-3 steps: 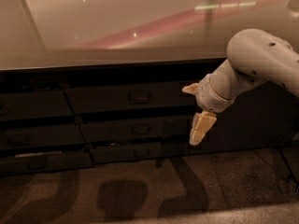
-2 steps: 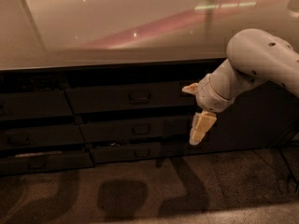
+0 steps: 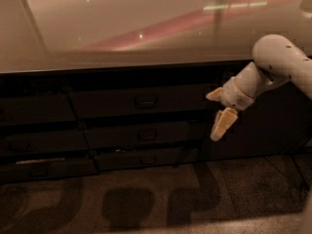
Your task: Open top drawer
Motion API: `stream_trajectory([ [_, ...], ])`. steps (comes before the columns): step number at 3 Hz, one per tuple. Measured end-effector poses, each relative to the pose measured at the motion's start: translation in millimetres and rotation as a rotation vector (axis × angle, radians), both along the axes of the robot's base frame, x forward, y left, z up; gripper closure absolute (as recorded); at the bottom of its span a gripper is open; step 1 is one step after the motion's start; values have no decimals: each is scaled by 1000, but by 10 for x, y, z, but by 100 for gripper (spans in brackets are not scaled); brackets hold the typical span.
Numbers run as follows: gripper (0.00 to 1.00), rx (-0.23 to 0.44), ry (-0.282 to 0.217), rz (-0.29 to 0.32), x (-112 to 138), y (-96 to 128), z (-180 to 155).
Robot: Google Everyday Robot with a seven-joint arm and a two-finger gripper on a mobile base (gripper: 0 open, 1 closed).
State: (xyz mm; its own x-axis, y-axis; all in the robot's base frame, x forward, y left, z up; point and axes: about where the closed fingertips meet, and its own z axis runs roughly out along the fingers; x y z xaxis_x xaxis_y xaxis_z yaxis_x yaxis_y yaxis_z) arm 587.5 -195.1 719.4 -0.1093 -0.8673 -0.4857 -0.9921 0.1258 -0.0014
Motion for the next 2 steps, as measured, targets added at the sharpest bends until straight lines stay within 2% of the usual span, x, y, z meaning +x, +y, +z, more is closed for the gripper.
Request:
stream_trajectory([
  [1, 0, 14, 25, -26, 182, -154, -216],
  [2, 0, 2, 25, -16, 135, -119, -255],
])
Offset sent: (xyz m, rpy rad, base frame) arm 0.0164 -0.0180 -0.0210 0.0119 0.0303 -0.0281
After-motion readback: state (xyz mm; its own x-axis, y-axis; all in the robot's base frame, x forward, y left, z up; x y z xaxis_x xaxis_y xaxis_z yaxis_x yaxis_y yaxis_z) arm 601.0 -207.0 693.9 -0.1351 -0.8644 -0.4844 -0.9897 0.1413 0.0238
